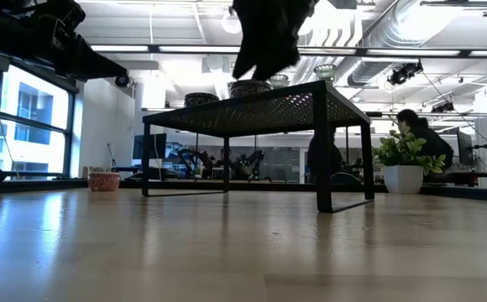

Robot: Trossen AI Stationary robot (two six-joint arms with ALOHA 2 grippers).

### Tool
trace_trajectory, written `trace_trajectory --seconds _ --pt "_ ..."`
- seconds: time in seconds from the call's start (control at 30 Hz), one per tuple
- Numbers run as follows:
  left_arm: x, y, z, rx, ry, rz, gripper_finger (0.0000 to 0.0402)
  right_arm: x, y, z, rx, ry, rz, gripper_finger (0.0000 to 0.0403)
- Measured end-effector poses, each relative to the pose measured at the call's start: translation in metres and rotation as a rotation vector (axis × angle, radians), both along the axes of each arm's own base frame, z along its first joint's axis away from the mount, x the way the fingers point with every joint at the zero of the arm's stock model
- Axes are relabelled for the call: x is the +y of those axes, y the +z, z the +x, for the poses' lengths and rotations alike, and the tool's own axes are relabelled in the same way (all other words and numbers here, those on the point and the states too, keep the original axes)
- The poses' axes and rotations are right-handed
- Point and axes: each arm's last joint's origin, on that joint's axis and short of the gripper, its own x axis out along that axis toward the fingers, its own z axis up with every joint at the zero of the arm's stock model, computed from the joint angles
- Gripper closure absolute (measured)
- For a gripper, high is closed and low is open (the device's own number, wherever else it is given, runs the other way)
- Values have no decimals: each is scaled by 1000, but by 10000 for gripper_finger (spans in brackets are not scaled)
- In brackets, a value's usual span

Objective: Pick & Place candle stick holders
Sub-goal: Put the red scented candle on the shelf

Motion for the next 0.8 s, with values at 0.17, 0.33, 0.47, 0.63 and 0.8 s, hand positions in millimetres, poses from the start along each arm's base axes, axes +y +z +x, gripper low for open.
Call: trace_trajectory --seconds 0.17,0.33,0.47,0.63,0.8 --pt "0 0 0 0 0 -1 401 18 24 -3 21 45 -106 69" --pt "0 -1 0 5 1 -5 401 33 27 -19 173 53 -81 106" --pt "0 -1 0 4 1 -6 401 41 8 -23 238 96 1 194" --pt "0 -1 0 4 1 -6 401 40 -10 -19 211 134 8 343" --pt "0 -1 0 3 1 -6 401 31 -9 -11 140 144 -15 379"
